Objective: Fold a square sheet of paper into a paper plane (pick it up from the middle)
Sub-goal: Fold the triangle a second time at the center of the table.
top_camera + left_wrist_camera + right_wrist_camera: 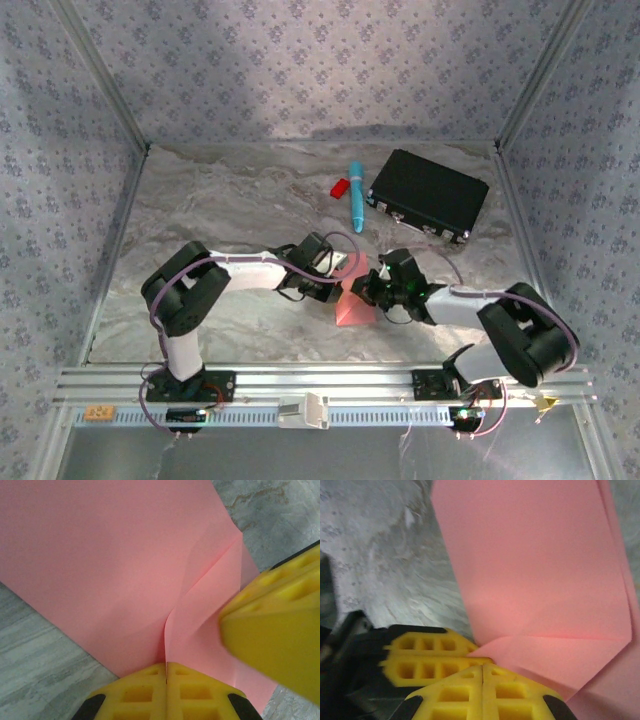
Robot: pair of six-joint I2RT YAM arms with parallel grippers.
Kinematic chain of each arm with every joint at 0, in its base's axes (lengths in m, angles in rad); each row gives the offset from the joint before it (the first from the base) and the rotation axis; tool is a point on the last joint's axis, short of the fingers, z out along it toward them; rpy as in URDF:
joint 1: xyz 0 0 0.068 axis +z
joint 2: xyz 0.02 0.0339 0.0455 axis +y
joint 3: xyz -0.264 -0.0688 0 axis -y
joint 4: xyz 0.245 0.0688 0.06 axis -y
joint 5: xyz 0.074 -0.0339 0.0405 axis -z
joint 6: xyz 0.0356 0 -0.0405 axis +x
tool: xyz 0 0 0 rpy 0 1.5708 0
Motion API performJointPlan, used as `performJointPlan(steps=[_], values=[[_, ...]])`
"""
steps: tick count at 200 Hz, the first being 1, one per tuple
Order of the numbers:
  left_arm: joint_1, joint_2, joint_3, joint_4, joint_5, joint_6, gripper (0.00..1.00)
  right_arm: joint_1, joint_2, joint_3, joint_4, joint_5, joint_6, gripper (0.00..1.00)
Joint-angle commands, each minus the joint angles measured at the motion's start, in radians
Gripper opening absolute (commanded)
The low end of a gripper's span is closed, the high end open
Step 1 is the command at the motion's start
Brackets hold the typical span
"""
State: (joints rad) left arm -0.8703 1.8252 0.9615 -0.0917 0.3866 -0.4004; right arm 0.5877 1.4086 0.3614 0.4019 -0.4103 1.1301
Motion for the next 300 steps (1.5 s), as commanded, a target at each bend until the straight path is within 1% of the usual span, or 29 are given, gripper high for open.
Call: performJointPlan(steps=[1,29,67,98,141,180,199,214,224,235,258,273,284,300], values=[[0.002,0.032,-0.004,-0.057,-0.009,0.023,0.0,0.007,0.056,0.004,0.035,-0.003,0.015,0.0],[0.002,0.031,-0.005,-0.059,-0.011,0.024,0.0,0.003,0.076,-0.018,0.033,0.007,0.017,0.0],[0.003,0.032,-0.005,-0.059,-0.012,0.025,0.0,-0.002,0.032,-0.017,0.015,0.013,0.011,0.0],[0.005,0.029,-0.005,-0.059,-0.013,0.025,0.0,-0.004,0.003,0.011,-0.04,0.024,-0.009,0.0],[0.004,0.029,-0.005,-0.059,-0.012,0.023,0.0,-0.016,0.036,0.002,-0.045,0.022,-0.01,0.0],[0.006,0.011,-0.004,-0.054,-0.013,0.012,0.0,-0.015,0.05,-0.036,-0.091,0.059,-0.006,0.0],[0.008,-0.016,0.004,-0.058,-0.018,-0.008,0.05,-0.015,0.05,-0.043,-0.094,0.065,-0.006,0.0],[0.014,-0.049,0.009,-0.065,-0.033,-0.031,0.2,-0.015,0.05,-0.038,-0.094,0.07,-0.007,0.0],[0.02,-0.077,0.013,-0.076,-0.052,-0.046,0.25,-0.015,0.053,-0.033,-0.094,0.07,-0.009,0.0],[0.024,-0.103,0.018,-0.103,-0.088,-0.067,0.33,-0.015,0.054,-0.029,-0.094,0.068,-0.011,0.0],[0.036,-0.159,0.013,-0.132,-0.108,-0.099,0.34,-0.017,0.056,-0.024,-0.093,0.073,-0.009,0.0],[0.035,-0.193,0.009,-0.144,-0.101,-0.113,0.32,-0.016,0.056,-0.025,-0.089,0.078,-0.005,0.0],[0.035,-0.21,0.009,-0.141,-0.063,-0.118,0.26,-0.014,0.056,-0.025,-0.087,0.077,-0.003,0.0],[0.026,-0.217,0.012,-0.12,0.027,-0.126,0.17,-0.015,0.056,-0.026,-0.087,0.078,-0.001,0.0]])
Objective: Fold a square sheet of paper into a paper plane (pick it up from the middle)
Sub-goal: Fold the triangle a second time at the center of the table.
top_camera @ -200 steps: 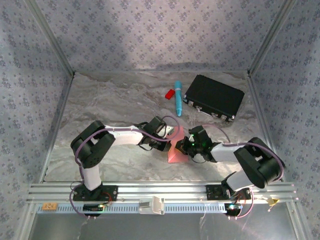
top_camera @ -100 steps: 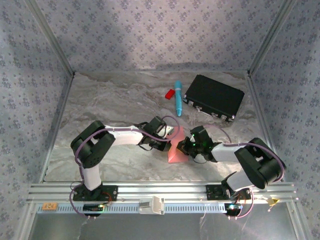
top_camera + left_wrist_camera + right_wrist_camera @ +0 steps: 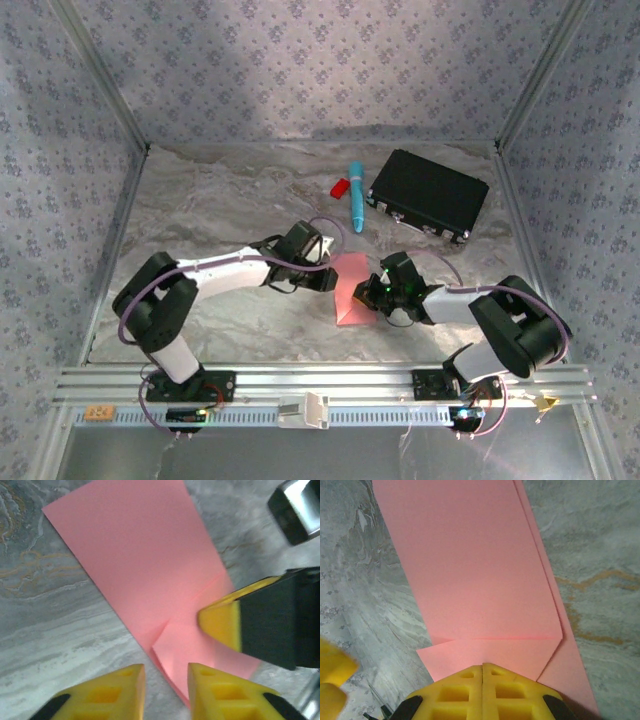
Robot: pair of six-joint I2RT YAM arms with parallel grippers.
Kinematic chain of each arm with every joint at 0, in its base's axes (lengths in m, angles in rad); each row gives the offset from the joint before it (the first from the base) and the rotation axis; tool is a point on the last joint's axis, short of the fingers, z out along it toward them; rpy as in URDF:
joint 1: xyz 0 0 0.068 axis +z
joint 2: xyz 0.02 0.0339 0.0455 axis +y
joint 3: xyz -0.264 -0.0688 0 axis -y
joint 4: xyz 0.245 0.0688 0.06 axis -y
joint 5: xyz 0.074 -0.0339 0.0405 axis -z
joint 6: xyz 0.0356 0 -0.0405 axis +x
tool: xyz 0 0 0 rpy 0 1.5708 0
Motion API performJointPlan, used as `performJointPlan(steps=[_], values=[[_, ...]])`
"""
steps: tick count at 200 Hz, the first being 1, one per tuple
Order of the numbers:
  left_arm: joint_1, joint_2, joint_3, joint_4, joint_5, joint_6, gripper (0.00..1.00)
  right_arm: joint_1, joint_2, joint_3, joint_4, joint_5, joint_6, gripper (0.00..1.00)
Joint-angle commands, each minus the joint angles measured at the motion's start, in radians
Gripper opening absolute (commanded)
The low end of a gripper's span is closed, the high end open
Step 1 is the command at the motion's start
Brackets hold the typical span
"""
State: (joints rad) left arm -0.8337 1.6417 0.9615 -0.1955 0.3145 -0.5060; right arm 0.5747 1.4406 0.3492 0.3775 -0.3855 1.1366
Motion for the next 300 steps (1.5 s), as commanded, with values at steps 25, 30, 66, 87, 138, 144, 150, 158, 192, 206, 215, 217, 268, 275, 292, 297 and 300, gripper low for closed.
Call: performJointPlan(steps=[25,30,66,87,138,144,150,158,192,206,215,217,268,275,292,297,300], values=[[-0.04,0.011,0.043,0.003,0.248,-0.012,0.06,-0.001,0.024,-0.015,-0.064,0.056,-0.005,0.0],[-0.046,0.023,0.048,0.004,0.261,-0.011,0.05,-0.001,0.024,-0.015,-0.065,0.057,-0.005,0.0],[-0.085,0.11,0.075,0.039,0.334,-0.028,0.03,-0.004,0.023,-0.015,-0.064,0.053,-0.004,0.0],[-0.094,0.15,0.094,0.03,0.347,-0.024,0.03,-0.004,0.021,-0.017,-0.065,0.057,-0.002,0.0],[-0.099,0.204,0.099,0.052,0.357,-0.037,0.03,-0.005,0.014,-0.019,-0.068,0.058,0.0,0.0],[-0.099,0.209,0.1,0.05,0.35,-0.036,0.03,-0.006,0.014,-0.019,-0.068,0.058,0.0,0.0],[-0.099,0.213,0.099,0.048,0.342,-0.032,0.03,-0.005,0.015,-0.021,-0.066,0.057,0.0,0.0],[-0.099,0.221,0.098,0.045,0.333,-0.031,0.03,-0.006,0.014,-0.02,-0.066,0.057,0.0,0.0],[-0.1,0.249,0.091,0.043,0.318,-0.027,0.03,-0.008,0.014,-0.021,-0.066,0.057,0.0,0.0],[-0.1,0.254,0.081,0.041,0.306,-0.022,0.03,-0.01,0.014,-0.022,-0.067,0.057,0.0,0.0],[-0.101,0.256,0.074,0.035,0.3,-0.017,0.03,-0.009,0.015,-0.021,-0.068,0.057,0.0,0.0],[-0.101,0.256,0.073,0.035,0.298,-0.015,0.03,-0.01,0.015,-0.021,-0.068,0.057,-0.001,0.0],[-0.101,0.231,0.009,0.019,0.272,0.011,0.03,-0.018,0.015,-0.026,-0.069,0.056,-0.002,0.0],[-0.102,0.228,-0.001,0.021,0.269,0.012,0.03,-0.018,0.015,-0.028,-0.069,0.056,-0.001,0.0],[-0.103,0.214,-0.025,0.024,0.264,0.012,0.03,-0.019,0.015,-0.03,-0.069,0.056,-0.003,0.0],[-0.104,0.208,-0.03,0.024,0.265,0.012,0.03,-0.02,0.015,-0.03,-0.071,0.056,-0.003,0.0],[-0.104,0.205,-0.034,0.024,0.264,0.012,0.03,-0.022,0.014,-0.029,-0.07,0.056,-0.003,0.0]])
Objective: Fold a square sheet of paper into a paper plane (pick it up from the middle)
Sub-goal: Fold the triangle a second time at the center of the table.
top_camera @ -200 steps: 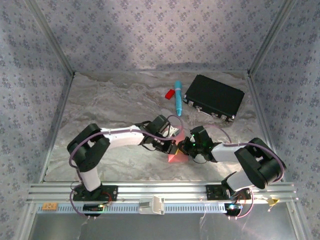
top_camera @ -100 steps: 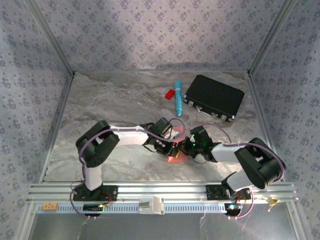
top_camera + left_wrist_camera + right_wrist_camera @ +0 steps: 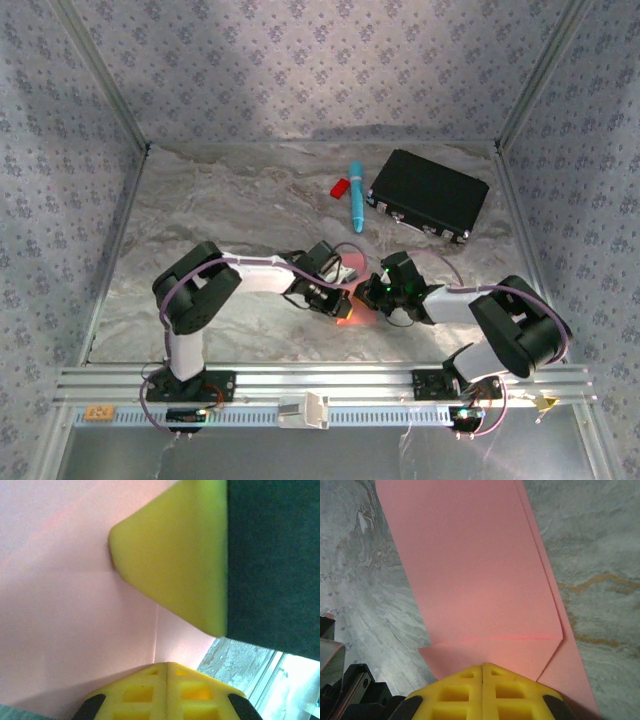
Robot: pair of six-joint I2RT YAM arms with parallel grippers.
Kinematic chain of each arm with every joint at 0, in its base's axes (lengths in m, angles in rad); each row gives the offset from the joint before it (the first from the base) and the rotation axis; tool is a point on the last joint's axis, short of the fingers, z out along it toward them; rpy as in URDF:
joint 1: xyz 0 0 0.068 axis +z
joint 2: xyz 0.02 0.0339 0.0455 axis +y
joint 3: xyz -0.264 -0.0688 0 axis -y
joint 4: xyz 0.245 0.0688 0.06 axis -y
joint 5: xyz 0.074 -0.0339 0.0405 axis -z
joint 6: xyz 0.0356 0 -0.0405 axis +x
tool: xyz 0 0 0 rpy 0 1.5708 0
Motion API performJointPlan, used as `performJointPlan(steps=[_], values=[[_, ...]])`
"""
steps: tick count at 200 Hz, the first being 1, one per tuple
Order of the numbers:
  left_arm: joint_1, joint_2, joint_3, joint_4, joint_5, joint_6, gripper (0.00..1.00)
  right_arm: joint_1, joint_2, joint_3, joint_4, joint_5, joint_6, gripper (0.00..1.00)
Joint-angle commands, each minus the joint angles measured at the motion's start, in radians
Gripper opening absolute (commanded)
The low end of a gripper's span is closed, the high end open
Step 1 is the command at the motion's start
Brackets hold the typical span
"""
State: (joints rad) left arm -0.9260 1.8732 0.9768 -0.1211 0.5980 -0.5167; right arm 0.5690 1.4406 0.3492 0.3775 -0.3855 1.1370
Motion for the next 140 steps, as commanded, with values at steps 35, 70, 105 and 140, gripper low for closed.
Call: performJointPlan(steps=[35,70,105,140], values=[[-0.021,-0.068,-0.079,-0.063,-0.033,0.03,0.03,-0.019,0.015,-0.03,-0.071,0.053,-0.005,0.0],[-0.042,-0.1,-0.088,-0.114,-0.077,0.05,0.03,-0.019,0.015,-0.029,-0.071,0.051,-0.003,0.0],[-0.05,-0.134,-0.12,-0.116,-0.096,0.041,0.03,-0.017,0.01,-0.031,-0.069,0.054,-0.002,0.0],[-0.062,-0.185,-0.121,-0.105,-0.085,0.058,0.02,-0.018,0.008,-0.029,-0.071,0.052,-0.001,0.0]])
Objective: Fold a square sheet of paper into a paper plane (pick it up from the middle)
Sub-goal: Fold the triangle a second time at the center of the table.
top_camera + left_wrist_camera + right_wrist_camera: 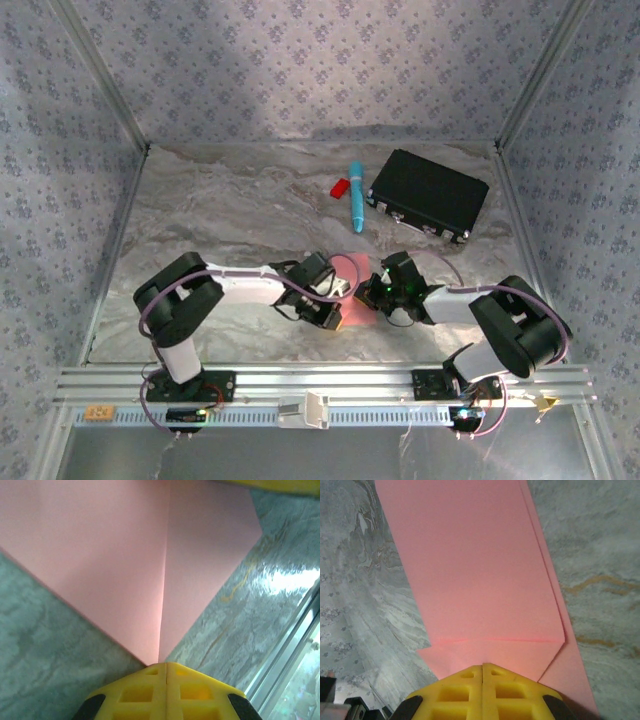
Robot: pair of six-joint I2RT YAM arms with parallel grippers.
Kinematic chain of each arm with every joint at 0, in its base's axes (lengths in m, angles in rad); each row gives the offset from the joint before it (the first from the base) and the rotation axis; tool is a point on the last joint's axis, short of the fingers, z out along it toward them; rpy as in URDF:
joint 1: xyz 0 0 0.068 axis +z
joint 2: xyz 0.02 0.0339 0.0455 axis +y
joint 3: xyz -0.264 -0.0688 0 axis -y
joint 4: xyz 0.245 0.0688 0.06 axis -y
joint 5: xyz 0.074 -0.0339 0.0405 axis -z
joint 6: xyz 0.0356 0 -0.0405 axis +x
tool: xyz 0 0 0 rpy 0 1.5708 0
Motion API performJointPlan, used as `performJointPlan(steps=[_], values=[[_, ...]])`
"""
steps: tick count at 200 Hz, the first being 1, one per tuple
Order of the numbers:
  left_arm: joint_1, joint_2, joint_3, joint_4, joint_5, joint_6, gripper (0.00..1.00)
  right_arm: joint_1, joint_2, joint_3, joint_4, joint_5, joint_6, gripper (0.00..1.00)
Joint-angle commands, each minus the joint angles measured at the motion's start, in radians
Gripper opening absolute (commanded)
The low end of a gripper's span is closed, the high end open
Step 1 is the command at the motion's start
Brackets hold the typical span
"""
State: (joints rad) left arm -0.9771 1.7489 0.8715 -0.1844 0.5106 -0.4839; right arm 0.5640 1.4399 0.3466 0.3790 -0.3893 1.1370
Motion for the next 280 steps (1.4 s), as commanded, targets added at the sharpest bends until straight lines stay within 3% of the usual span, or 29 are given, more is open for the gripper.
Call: performJointPlan(steps=[1,49,124,206,256,280], values=[[-0.011,-0.063,-0.017,-0.04,0.001,0.024,0.02,-0.012,0.009,-0.026,-0.073,0.055,-0.001,0.0],[0.026,-0.125,0.005,0.035,-0.003,-0.019,0.03,-0.011,0.008,-0.027,-0.069,0.055,0.001,0.0],[0.063,0.081,0.142,0.073,0.04,-0.046,0.02,-0.011,0.001,-0.021,-0.07,0.054,0.001,0.0],[0.058,0.122,-0.025,0.097,-0.04,-0.039,0.0,-0.018,-0.067,0.038,-0.093,0.033,-0.055,0.0],[0.058,0.121,0.001,0.091,-0.044,-0.035,0.0,0.055,-0.035,0.054,-0.094,0.05,-0.057,0.0],[0.059,0.118,0.006,0.088,-0.044,-0.035,0.0,0.015,-0.005,-0.006,-0.071,0.065,-0.029,0.0]])
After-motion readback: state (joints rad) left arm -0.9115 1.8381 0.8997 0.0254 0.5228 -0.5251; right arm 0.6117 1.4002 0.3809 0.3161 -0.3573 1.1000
